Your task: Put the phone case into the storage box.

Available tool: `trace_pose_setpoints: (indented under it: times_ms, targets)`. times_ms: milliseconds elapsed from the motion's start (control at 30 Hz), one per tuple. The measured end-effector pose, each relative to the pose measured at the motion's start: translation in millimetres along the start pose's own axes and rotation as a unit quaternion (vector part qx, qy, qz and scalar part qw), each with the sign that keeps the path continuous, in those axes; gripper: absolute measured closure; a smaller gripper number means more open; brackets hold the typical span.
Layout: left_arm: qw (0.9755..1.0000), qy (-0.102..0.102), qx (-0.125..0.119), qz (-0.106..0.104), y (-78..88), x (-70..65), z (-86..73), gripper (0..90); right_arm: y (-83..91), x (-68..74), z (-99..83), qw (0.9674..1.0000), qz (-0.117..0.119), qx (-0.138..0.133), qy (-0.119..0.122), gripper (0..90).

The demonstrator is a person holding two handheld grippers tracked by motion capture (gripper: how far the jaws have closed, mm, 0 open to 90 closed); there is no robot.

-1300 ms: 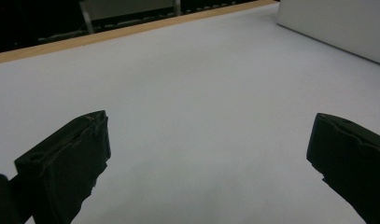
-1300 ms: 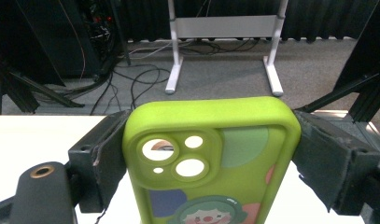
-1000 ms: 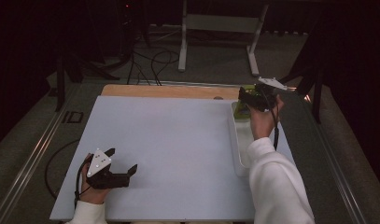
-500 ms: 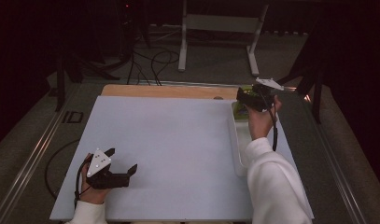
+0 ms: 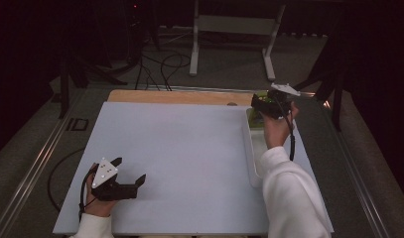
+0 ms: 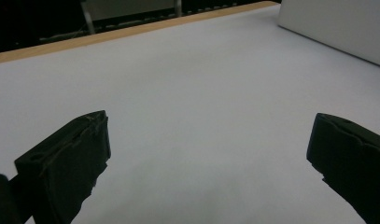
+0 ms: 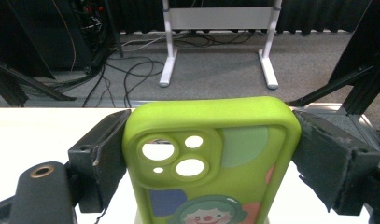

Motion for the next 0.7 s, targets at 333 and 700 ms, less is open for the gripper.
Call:
trace_pose_setpoints:
  times_ms: [333,700]
  targets:
    - [1.0000,0.001,-0.002,0.000,0.8,0.5,0.3,0.0,-4.9,1.2,-8.1,0.9999,-0.006,0.008,0.007,16.1]
    - [1.0000,0.001,0.000,0.000,-0.1,0.2,-0.2,0.0,-10.7,-2.1,-17.0,0.9999,-0.009,0.013,-0.002,16.0]
Point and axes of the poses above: each handheld gripper's, and its own axes: y roughly backward along the jaws, z roughly out of its top, x roughly to its left, the point moved 3 cm from there along -y, roughly forward along the jaws, and after that the axes turned 4 degrees about -z, right-handed, at the moved point
